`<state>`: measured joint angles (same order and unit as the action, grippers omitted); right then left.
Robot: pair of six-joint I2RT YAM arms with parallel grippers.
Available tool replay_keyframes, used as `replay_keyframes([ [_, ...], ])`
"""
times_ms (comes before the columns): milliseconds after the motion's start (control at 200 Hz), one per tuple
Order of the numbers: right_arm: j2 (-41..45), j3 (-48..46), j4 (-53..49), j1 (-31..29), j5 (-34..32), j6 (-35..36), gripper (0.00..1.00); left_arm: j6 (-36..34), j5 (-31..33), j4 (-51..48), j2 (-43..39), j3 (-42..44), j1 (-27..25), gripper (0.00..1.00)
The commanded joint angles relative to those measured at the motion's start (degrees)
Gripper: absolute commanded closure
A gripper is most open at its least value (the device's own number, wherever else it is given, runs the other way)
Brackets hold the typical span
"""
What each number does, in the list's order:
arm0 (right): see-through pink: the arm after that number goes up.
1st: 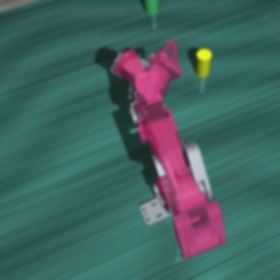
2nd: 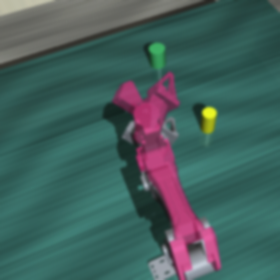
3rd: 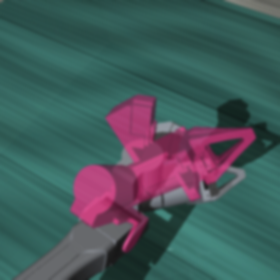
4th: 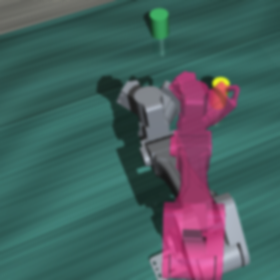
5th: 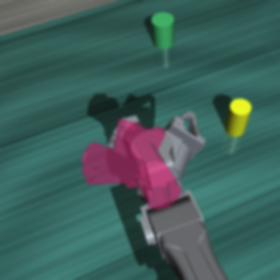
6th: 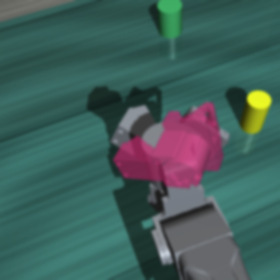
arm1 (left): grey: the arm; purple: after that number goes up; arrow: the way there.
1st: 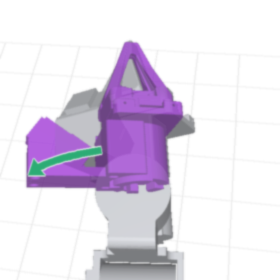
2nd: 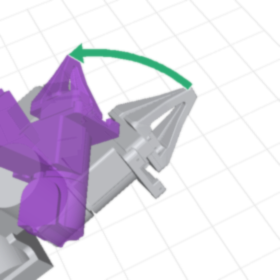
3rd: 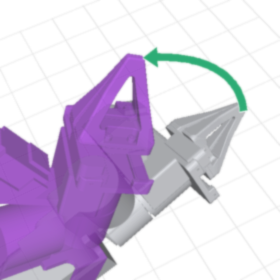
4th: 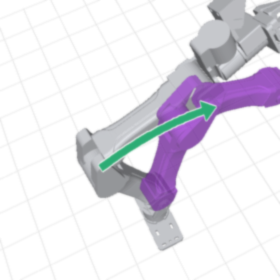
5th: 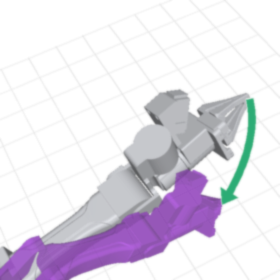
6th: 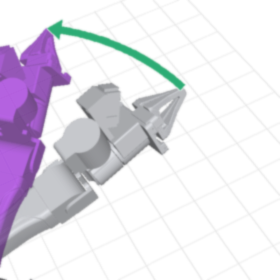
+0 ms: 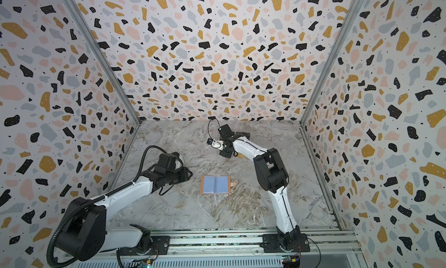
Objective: Put the credit cards into the card holder
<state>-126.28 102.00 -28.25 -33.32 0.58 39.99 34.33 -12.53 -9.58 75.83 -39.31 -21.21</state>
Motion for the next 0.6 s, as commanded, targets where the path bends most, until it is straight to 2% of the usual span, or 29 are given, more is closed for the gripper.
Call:
replay_keyframes([
  [0, 4.1, 0.0, -0.3, -0.6, 0.5, -0.3, 0.93, 0.2, 0.0, -0.8, -0.6, -2.2, 0.1, 0.61],
  [350, 7.8, -0.1, -1.9, -0.7, 4.3, -5.5, 0.96, -1.4, -0.2, -2.0, -0.6, -4.7, 0.2, 0.62],
  [451, 9.9, -0.2, -1.8, -0.7, 7.6, -9.6, 0.98, -2.1, -0.3, -2.1, -0.6, -5.6, 0.1, 0.64],
  [596, 14.4, -2.5, -0.3, -0.7, 16.1, -18.0, 0.98, -3.3, 2.3, -2.2, -1.4, -5.1, -0.9, 0.66],
])
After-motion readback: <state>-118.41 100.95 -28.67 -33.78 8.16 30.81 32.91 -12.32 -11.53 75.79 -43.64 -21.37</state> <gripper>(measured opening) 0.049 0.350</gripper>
